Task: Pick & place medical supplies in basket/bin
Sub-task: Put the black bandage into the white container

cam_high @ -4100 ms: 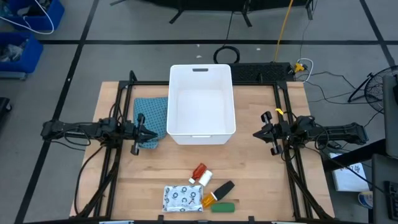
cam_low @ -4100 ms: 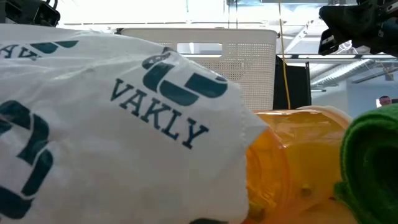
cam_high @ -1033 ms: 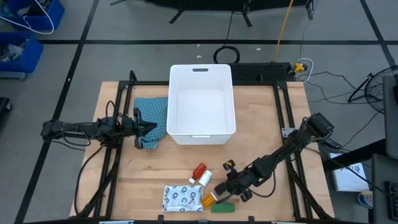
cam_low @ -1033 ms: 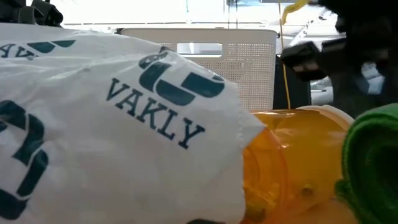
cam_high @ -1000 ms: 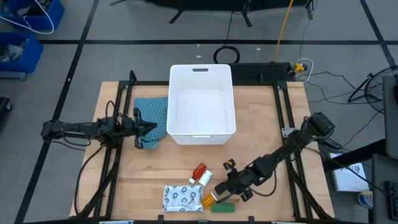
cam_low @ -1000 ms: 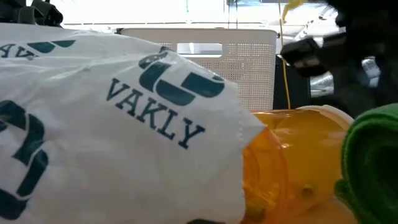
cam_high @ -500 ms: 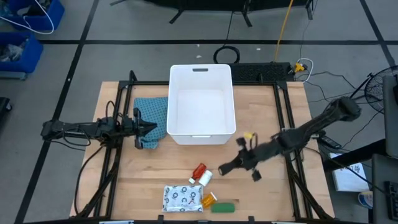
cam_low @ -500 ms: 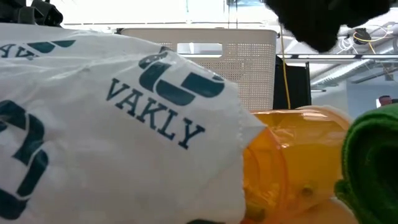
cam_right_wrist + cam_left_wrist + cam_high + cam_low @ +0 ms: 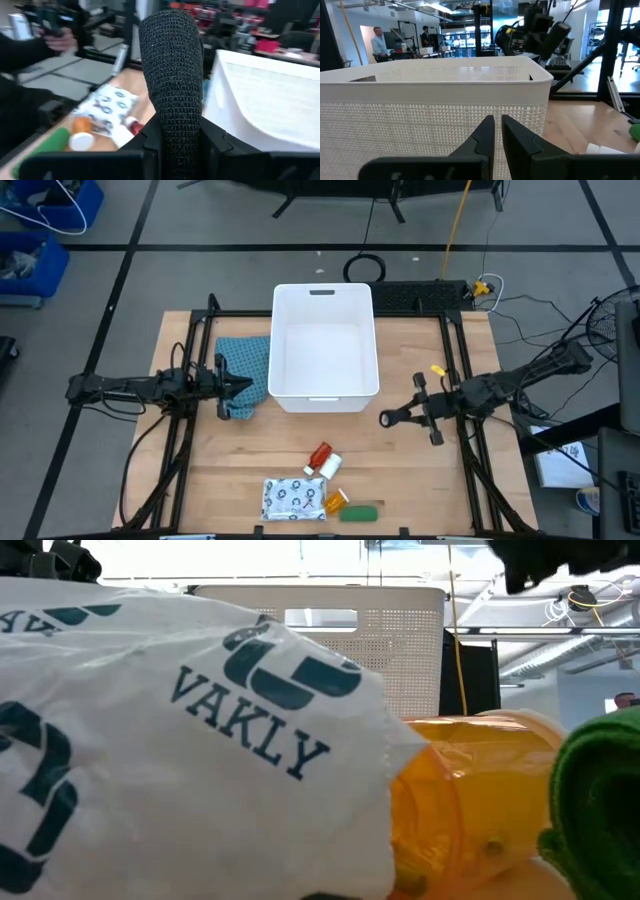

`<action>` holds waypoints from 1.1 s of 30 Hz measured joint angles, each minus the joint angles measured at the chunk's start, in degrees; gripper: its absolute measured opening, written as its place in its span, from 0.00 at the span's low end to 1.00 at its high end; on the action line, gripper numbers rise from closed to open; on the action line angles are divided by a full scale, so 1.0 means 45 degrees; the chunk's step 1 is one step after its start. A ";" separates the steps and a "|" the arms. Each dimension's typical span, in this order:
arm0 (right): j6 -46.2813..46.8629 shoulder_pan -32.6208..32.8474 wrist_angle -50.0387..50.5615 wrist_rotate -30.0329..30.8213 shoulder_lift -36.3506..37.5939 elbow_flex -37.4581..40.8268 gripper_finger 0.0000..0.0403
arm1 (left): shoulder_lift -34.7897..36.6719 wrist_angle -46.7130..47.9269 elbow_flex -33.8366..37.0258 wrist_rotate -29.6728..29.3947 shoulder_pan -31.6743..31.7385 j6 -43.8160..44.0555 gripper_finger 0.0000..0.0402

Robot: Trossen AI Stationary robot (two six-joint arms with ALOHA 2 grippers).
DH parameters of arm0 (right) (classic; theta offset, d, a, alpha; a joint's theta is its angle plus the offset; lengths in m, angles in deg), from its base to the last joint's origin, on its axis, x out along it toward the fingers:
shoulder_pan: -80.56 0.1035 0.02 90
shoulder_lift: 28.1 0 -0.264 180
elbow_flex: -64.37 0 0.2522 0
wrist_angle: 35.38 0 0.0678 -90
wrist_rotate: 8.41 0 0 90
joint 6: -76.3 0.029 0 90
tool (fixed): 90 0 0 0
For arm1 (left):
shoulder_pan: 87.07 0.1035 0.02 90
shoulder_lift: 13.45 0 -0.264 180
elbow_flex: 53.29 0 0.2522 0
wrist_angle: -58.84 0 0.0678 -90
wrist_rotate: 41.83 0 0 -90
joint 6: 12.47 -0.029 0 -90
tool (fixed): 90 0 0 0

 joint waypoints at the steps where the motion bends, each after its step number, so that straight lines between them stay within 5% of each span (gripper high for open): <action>1: -0.0049 -0.0106 -0.0256 0.0040 0.0225 0.0221 0.15 | 0.0000 -0.0006 -0.0001 0.0004 -0.0001 0.0035 0.09; 7: -0.0429 -0.1036 -0.1756 -0.0057 0.1067 0.1180 0.16 | 0.0000 -0.0076 -0.0005 0.0000 0.0003 0.0063 0.09; 12: -0.0749 -0.1929 -0.2204 -0.0100 0.0642 -0.0141 0.15 | 0.0000 -0.0123 0.0000 -0.0024 0.0003 -0.0081 0.09; 21: -0.0915 -0.4713 0.2398 -0.0245 -0.3502 -0.6754 0.16 | 0.0005 -0.0202 -0.0005 -0.0121 0.0001 -0.0415 0.09; 33: -0.1940 -1.0365 0.6160 -0.5604 -1.0420 -1.4012 0.15 | 0.0005 -0.0500 0.0000 -0.0112 -0.0001 -0.0993 0.09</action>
